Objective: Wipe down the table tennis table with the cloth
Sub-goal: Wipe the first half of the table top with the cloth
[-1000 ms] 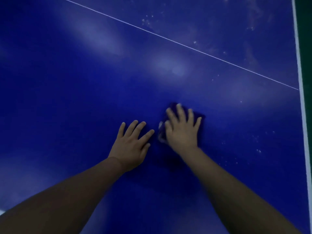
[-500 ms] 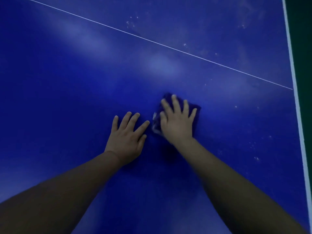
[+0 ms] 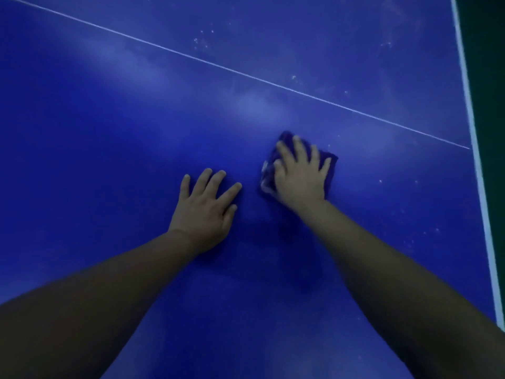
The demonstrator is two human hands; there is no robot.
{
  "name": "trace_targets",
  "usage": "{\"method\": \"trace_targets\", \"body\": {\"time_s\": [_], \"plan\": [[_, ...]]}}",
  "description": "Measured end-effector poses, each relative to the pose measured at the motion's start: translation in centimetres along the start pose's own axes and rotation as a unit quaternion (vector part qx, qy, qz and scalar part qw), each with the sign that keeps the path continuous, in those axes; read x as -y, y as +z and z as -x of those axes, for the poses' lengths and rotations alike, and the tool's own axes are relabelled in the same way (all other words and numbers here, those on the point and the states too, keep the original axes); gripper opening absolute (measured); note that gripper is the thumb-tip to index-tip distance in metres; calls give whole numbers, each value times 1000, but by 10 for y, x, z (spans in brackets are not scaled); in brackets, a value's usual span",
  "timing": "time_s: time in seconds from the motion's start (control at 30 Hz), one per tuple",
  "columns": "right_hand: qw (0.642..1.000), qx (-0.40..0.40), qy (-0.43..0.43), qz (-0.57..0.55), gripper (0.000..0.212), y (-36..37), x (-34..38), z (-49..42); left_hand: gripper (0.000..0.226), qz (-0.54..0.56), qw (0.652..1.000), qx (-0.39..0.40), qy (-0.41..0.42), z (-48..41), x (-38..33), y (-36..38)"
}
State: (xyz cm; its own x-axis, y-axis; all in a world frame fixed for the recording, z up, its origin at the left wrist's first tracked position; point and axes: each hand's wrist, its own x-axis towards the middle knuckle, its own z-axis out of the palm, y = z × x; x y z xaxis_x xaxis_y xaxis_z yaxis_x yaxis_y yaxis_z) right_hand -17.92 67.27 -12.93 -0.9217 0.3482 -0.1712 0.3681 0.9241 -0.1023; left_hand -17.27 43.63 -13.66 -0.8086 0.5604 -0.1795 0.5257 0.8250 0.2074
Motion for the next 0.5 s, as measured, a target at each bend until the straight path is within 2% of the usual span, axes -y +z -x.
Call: {"method": "trace_targets", "body": {"time_s": [0.1,0.17,0.23,0.3,0.4,0.47,0.5], "plan": [[986,8,-166,32,53,10,-21,70,57,5,1000,-5,-13,-14,-1,-3],[977,41,-209,32,52,3,-48,71,57,10,1000,0,-13,-21,-1,-3],[981,32,-184,55,55,-5,-65,33,56,11,1000,-1,-7,-26,1,-4],[995,21,-87,45,54,-17,-64,-20,56,11,1000,0,0,-30,1,-5],[997,29,57,-46,54,-21,-32,-83,57,2,1000,-5,0,-36,1,-4],[997,19,55,-41,55,-16,-9,-83,56,0,1000,-11,1,-43,0,-3],[1000,8,18,-16,55,-13,-3,-69,56,0,1000,-15,1,-47,-1,-3]]}}
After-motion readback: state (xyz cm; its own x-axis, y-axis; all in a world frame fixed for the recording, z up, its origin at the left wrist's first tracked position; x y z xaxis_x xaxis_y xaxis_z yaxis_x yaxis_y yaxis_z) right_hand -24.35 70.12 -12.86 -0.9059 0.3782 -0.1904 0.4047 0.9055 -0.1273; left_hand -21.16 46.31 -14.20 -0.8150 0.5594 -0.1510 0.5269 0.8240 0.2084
